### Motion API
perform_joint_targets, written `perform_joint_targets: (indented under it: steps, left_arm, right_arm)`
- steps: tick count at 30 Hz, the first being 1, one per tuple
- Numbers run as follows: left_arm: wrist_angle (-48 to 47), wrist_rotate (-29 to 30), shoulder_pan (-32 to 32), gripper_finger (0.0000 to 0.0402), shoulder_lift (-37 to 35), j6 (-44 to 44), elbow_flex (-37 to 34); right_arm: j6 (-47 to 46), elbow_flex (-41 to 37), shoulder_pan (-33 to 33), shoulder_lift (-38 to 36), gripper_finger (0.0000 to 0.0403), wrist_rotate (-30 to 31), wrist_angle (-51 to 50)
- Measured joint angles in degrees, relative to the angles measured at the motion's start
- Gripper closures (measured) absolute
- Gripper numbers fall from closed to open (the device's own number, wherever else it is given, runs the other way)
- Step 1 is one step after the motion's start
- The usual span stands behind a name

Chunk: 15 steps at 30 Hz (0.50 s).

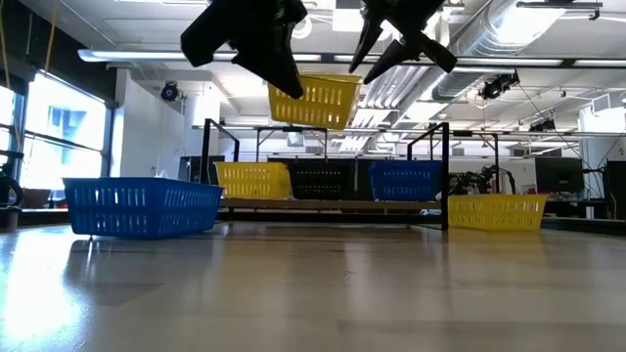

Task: Stack baskets on shelf by color
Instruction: Stack the bottom yellow bin on top of the other yellow bin on the shelf

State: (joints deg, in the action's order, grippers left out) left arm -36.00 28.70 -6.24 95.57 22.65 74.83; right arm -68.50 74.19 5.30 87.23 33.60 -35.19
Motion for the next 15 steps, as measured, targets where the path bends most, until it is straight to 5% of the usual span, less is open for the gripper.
perform_joint_targets:
  steps: [7,15]
  left_arm:
    - [-3.5,-3.7,3.4,0.0401,-2.3,-4.6,0.0]
    - [-4.6,-6.9,9.2,0.0401,-7.9,-5.2,0.0]
  right_arm:
    - [8.5,0.0,-2.6,-5.2,0.0256,0.2,0.2]
    - [19.9,0.0,-5.6,-13.3,0.0249,0.3,1.5]
